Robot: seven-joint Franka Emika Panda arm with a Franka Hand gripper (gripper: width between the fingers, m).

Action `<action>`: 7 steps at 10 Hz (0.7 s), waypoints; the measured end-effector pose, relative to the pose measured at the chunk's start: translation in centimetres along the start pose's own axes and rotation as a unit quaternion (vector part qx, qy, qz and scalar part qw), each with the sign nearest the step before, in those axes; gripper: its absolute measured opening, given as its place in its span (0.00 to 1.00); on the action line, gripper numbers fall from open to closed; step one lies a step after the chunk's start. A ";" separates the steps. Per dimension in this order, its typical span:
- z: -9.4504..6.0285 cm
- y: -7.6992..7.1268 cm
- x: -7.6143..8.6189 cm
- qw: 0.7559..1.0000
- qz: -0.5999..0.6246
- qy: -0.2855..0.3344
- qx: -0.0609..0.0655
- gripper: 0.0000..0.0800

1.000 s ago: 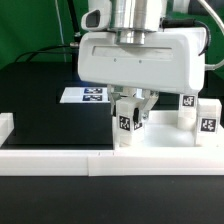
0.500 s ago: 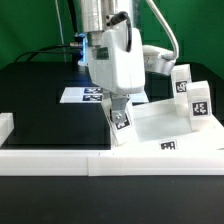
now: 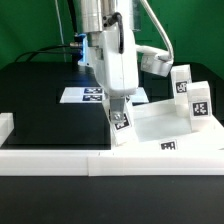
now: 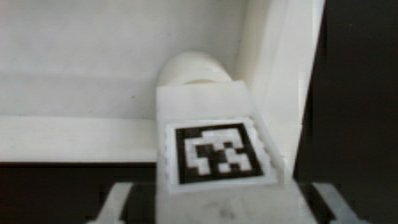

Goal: Assemble square table

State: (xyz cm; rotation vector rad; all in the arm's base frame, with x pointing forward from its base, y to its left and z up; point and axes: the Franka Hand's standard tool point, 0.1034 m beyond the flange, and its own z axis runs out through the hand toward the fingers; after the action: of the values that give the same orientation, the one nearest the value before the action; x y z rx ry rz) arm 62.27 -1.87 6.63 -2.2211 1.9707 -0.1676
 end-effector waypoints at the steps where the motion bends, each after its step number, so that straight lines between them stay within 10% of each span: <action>1: 0.0 0.0 0.0 1.000 0.000 0.000 0.000 0.37; 3: 0.0 0.0 0.0 1.000 0.000 0.000 0.000 0.65; 7: 0.0 -0.1 -0.5 0.998 -0.068 0.011 0.003 0.80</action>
Offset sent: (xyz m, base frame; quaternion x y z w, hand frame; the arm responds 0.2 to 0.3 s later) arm 0.0000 0.0000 0.0000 0.0000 0.0000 0.0000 1.0000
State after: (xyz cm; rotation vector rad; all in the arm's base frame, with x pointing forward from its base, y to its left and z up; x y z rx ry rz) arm 62.30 -1.37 6.68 -2.3603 1.8272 -0.2154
